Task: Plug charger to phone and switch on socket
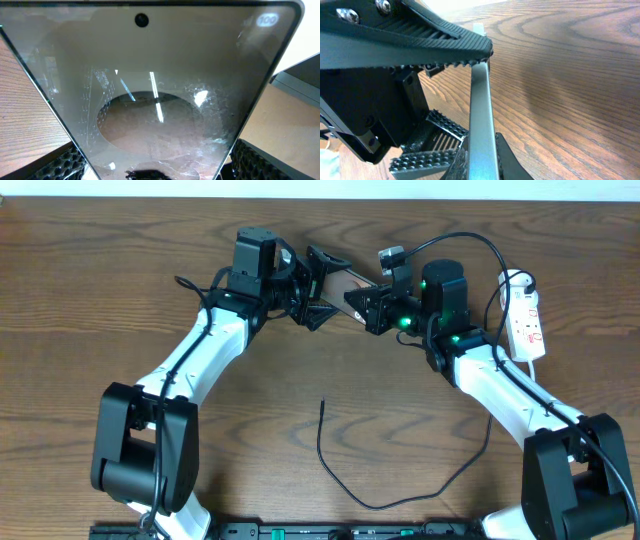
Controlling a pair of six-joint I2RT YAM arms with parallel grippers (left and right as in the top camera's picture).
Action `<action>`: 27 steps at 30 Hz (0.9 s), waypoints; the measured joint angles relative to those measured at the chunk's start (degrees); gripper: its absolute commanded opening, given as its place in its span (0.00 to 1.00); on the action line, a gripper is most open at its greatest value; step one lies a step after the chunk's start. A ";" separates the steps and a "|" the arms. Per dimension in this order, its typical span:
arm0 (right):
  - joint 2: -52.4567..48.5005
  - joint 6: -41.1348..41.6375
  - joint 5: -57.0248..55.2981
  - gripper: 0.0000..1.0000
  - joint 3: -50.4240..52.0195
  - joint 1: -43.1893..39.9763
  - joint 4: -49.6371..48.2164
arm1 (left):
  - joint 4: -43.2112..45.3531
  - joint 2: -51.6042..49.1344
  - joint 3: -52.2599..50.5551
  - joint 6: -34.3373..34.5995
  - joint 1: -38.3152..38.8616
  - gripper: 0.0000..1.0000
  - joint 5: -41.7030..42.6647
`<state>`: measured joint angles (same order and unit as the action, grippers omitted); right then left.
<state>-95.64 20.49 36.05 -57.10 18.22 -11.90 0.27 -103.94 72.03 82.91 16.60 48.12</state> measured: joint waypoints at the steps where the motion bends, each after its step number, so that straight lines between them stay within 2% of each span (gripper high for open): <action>1: 0.00 0.42 0.20 0.01 0.00 -0.02 -0.37 | -0.02 0.00 0.00 -0.02 0.00 0.92 0.22; 4: 0.00 2.14 0.70 0.01 0.00 -1.09 -0.85 | 0.04 0.00 0.00 0.00 -0.79 0.92 2.45; 12: 0.00 12.39 -0.26 0.01 0.00 -9.03 -1.16 | 0.11 0.00 0.00 -0.15 -9.55 0.92 11.61; 17: 0.00 29.81 -1.70 0.01 0.00 -11.61 -0.83 | 0.13 0.00 0.00 -2.78 -13.20 0.92 13.73; 22: -0.04 49.13 -1.79 0.01 0.02 -9.81 -1.97 | 0.11 0.00 0.00 -9.62 -15.67 0.92 12.44; 27: -0.33 58.77 -1.86 0.01 0.04 -4.74 -8.59 | 0.11 0.00 0.00 -13.79 -15.37 0.92 9.49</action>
<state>-95.96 79.26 34.20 -57.06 13.47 -20.49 0.38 -103.94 72.03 69.12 1.23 57.60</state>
